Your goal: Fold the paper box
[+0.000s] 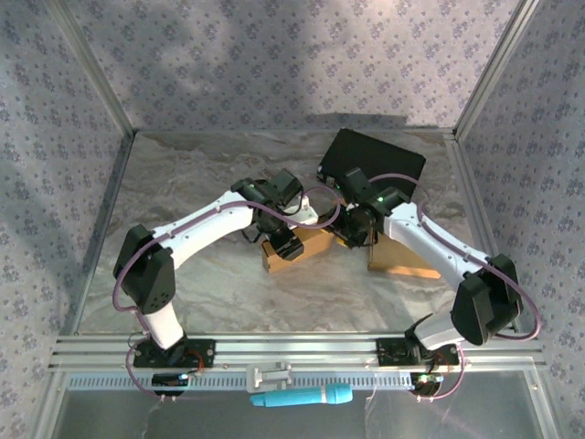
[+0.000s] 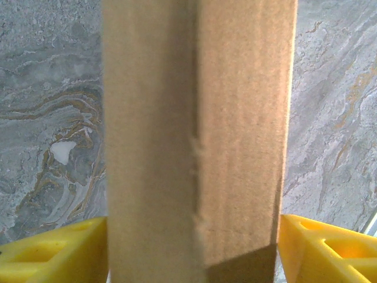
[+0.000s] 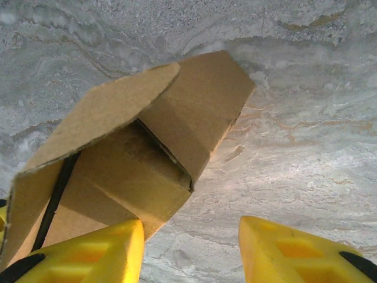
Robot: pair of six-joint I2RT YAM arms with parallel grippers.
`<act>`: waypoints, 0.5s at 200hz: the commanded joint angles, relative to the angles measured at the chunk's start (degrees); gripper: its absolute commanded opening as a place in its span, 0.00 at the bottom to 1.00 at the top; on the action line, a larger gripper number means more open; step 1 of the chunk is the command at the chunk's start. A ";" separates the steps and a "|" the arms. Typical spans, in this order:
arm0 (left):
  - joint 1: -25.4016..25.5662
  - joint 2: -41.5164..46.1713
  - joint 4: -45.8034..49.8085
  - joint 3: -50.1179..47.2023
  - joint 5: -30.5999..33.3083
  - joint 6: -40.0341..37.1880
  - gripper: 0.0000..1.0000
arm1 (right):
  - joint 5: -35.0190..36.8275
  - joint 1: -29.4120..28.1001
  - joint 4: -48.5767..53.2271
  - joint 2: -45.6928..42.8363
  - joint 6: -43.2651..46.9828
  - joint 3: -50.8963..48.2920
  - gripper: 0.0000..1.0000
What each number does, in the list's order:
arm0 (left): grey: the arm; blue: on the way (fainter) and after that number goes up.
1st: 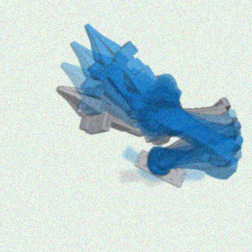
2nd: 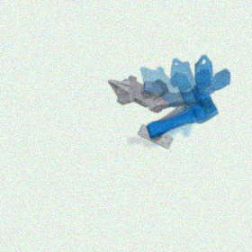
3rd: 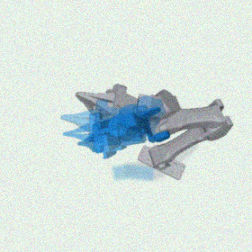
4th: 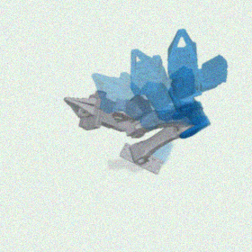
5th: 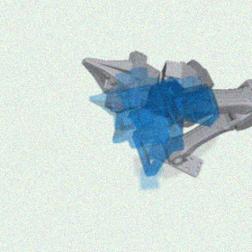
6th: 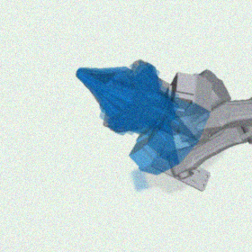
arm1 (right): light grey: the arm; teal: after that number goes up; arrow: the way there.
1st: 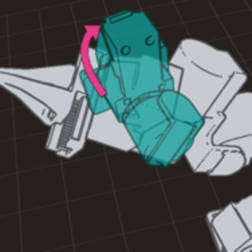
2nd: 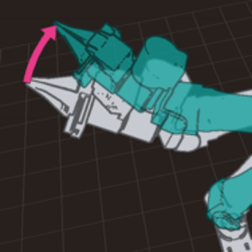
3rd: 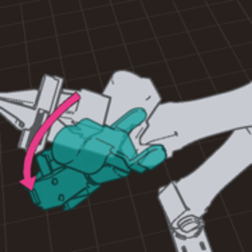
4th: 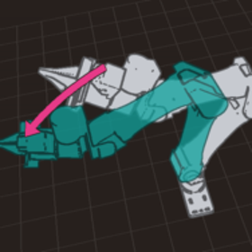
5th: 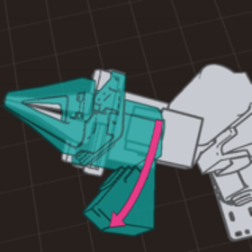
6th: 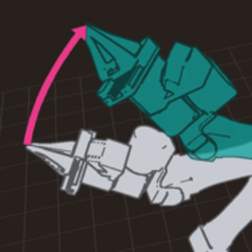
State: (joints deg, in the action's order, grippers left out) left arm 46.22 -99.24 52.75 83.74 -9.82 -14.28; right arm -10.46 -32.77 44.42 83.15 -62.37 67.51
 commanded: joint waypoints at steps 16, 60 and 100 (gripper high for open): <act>-0.29 0.58 1.03 1.56 0.78 -0.14 0.73 | -0.74 0.03 6.84 4.60 -0.99 -0.06 0.43; -0.77 1.11 0.52 0.63 1.21 -1.16 0.69 | 0.91 -0.53 7.79 2.10 -0.68 3.50 0.43; -1.89 2.19 -0.06 -0.16 -0.51 -3.18 0.65 | 4.51 1.96 2.62 -8.49 8.23 2.68 0.42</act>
State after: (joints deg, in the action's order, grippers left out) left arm 45.32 -99.18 52.62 83.74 -9.04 -15.18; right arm -9.52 -32.64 47.37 82.70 -60.69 70.35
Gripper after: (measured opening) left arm 0.657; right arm 0.432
